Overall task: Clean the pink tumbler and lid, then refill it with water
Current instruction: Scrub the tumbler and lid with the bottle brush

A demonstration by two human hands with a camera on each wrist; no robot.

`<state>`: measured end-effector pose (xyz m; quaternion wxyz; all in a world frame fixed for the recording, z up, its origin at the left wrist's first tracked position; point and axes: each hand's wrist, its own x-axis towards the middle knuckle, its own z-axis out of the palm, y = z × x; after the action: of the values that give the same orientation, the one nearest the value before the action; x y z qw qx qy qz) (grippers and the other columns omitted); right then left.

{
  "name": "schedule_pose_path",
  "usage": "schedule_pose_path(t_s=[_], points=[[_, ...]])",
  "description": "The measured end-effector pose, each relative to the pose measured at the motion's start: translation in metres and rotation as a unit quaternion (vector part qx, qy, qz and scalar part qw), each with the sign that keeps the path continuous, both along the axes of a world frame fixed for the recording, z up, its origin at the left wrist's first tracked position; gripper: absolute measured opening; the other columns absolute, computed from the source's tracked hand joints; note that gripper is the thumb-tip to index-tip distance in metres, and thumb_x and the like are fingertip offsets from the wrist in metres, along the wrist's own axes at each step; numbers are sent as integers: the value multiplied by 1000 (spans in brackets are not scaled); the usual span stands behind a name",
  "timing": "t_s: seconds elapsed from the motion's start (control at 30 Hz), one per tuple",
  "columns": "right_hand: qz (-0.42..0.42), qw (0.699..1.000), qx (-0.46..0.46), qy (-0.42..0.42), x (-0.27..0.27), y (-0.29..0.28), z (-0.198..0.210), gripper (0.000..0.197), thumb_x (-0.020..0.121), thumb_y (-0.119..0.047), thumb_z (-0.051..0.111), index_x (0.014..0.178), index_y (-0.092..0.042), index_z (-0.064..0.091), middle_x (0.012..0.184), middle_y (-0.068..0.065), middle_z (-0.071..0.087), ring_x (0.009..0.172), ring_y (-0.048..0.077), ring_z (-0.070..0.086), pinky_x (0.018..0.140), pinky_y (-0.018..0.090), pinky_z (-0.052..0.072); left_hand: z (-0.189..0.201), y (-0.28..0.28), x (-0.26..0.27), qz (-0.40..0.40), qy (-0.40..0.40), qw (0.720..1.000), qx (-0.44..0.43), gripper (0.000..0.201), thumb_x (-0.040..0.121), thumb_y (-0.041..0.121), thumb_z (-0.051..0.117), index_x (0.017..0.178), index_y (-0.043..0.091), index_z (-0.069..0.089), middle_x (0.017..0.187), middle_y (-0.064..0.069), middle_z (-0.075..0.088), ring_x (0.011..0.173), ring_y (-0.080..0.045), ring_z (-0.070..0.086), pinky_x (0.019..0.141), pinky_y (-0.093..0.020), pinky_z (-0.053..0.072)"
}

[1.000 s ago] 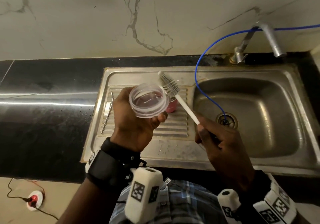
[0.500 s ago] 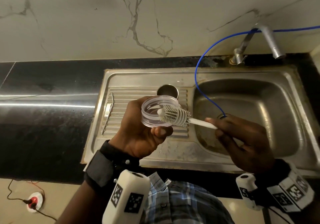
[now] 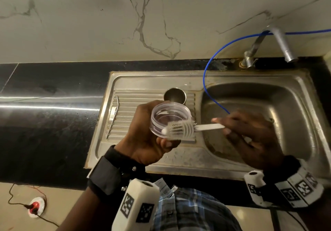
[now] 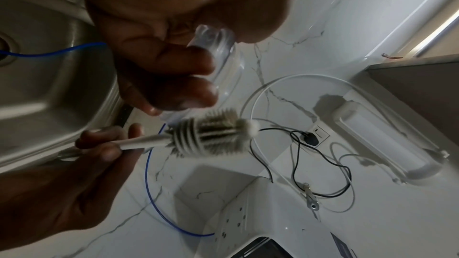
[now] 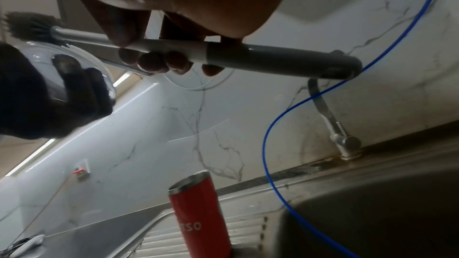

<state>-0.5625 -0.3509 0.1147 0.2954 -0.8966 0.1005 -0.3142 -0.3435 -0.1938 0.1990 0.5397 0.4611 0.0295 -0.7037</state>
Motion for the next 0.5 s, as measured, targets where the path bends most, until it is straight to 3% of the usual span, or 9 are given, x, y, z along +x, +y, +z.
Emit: schedule_pose_path(t_s=[0.07,0.27,0.37,0.5], points=[[8,1000,-17,0,4,2,3,28,99,-17,58,118,-9,77,94,4,70,82,23,66,68,43,46,-1,0,0,6,0,1000,17,47,87,40,51,81,5,82,82,-11,71,46,-16,59,34,-15,38],[-25,999,26,-4,-3,-16,-4,25,98,-15,60,119,-14,74,90,7,70,77,29,66,69,45,49,3,2,8,61,7,998,5,51,103,37,40,89,0,72,80,-16,65,34,-16,48,27,-18,38],[-3,1000,-6,4,7,3,2,26,99,-17,59,116,-11,77,91,4,69,80,22,65,71,35,46,2,-4,-7,74,-41,996,32,51,100,36,44,84,2,77,81,-15,68,39,-20,57,30,-19,41],[-1,1000,-19,12,12,14,1,27,99,-18,60,118,-11,78,91,2,68,77,21,64,64,41,46,-1,-8,-15,115,-72,991,11,55,101,38,42,82,2,79,84,-17,71,47,-22,65,37,-19,45]])
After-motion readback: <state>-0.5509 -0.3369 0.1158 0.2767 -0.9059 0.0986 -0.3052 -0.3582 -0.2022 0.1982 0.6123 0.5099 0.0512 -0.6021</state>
